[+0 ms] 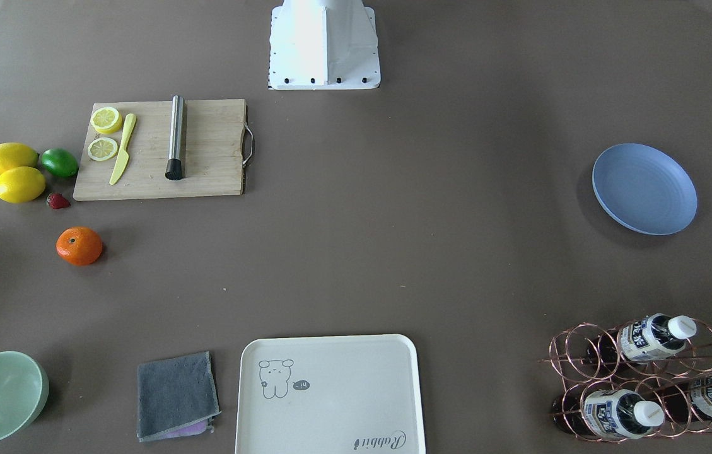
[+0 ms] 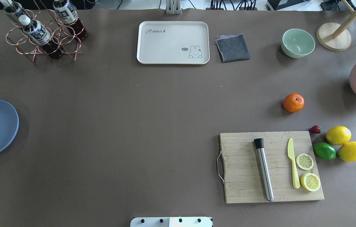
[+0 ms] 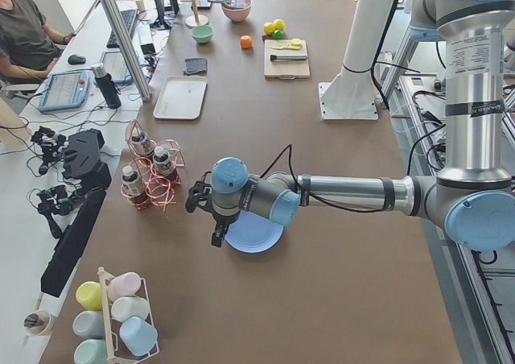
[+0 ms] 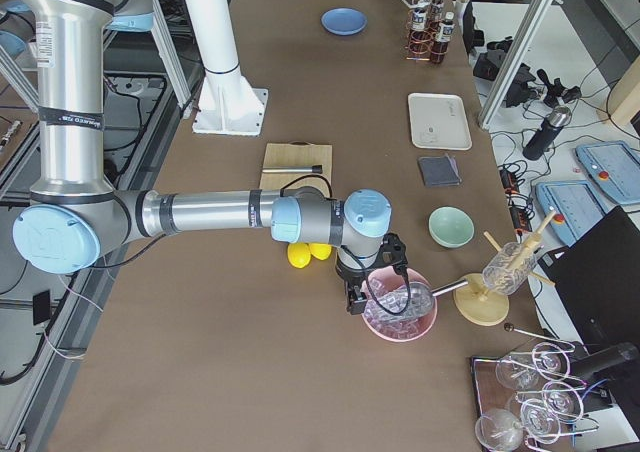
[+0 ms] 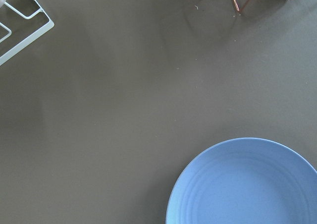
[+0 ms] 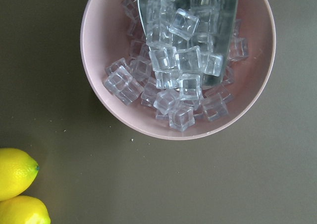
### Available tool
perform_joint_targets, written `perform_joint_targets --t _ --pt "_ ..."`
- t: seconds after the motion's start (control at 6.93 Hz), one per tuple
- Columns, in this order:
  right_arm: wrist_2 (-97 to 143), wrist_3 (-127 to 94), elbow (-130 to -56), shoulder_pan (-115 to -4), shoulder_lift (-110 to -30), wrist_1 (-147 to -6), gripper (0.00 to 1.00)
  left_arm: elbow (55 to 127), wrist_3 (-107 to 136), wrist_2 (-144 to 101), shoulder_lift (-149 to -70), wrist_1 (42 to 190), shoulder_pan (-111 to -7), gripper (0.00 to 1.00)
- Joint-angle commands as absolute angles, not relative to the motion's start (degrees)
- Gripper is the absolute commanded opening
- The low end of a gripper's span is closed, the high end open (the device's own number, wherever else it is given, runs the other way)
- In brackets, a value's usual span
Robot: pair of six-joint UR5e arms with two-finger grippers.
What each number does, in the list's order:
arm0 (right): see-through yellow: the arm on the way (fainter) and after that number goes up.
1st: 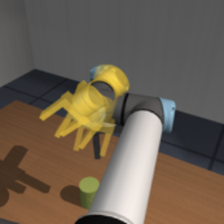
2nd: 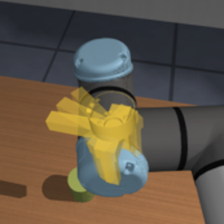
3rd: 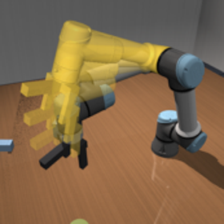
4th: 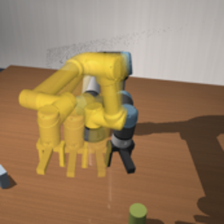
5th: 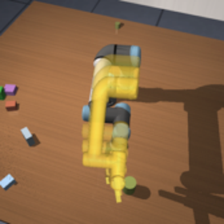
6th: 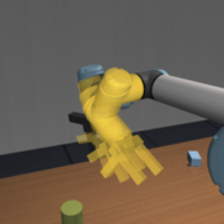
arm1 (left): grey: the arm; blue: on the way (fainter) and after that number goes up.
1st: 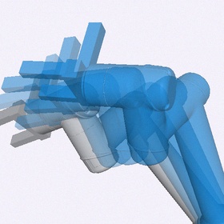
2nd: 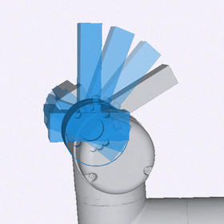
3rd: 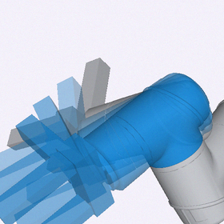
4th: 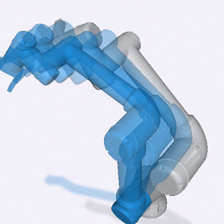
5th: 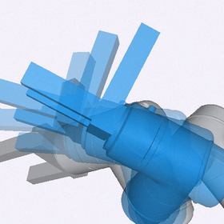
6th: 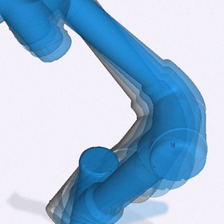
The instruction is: Pick orange to plate
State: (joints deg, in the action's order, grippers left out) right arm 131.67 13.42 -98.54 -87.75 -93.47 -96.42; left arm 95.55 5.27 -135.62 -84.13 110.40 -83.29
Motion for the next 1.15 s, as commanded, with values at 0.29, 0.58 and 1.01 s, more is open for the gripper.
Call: perform_joint_targets --t 0.29,0.58,1.01 --pt "131.84 13.45 -98.09 -87.63 -93.60 -96.42 1.00 95.80 8.09 -135.96 -83.32 110.74 -82.36 0.98" --pt "131.92 13.36 -98.09 -87.63 -93.69 -96.42 1.00 96.50 8.17 -136.05 -81.83 110.83 -82.35 0.98" --pt "133.06 13.71 -98.09 -87.63 -93.69 -96.42 1.00 97.56 8.17 -136.05 -82.09 110.65 -82.27 0.97"
